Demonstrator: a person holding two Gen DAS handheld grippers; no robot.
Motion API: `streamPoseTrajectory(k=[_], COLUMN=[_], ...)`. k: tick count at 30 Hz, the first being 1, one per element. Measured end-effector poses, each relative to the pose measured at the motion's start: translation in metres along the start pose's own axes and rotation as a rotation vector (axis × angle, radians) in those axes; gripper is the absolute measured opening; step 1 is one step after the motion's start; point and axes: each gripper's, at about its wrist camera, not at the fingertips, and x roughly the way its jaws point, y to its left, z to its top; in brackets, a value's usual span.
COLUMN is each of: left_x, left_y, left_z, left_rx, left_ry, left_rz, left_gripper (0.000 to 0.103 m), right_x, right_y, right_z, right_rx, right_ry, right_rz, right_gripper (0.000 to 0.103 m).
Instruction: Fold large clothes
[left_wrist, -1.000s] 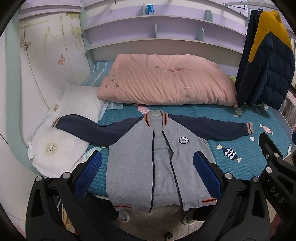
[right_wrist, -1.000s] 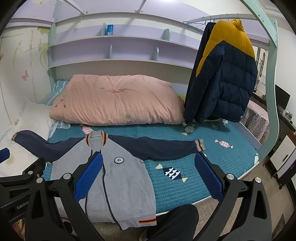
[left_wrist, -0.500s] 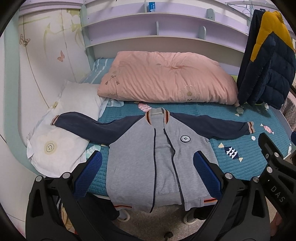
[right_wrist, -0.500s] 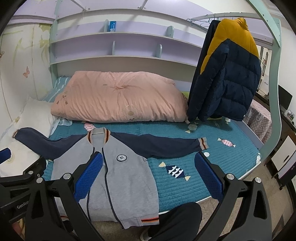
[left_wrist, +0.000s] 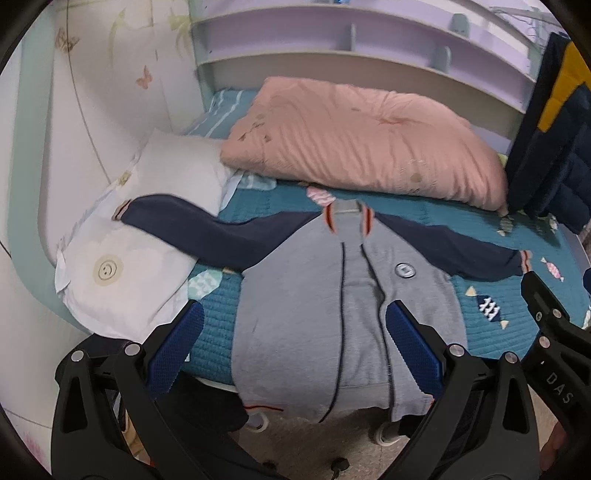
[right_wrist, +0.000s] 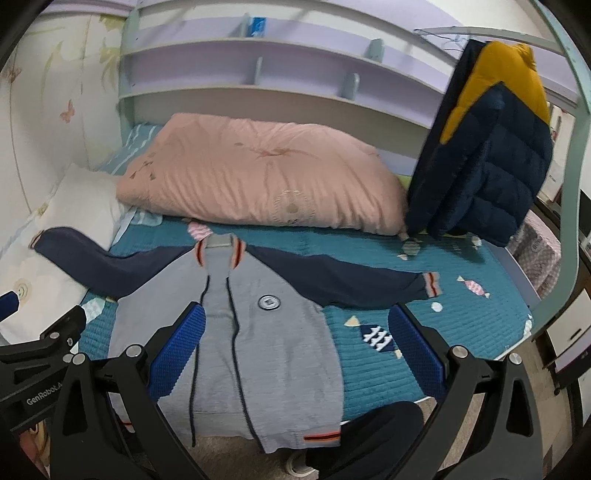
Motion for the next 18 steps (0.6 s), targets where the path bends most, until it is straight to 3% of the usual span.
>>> streamPoseTrajectory(k=[5,18], left_x=[0.027,0.106], left_y=[0.031,0.152], left_z=[-0.003,-0.003], left_rx=[-0.042,-0.222], left_ry=[0.057,0.189], left_rz=[0.013,0.166], left_gripper=[0.098,0.098], right_x=[0.024,0.113], right_y=[0.039,0.144], right_z=[0.004,0.026], right_rx=[-0.051,-0.064], right_ry=[0.045,0.219], right_rz=[0.049,0.184], right_gripper=[0.096,0.096])
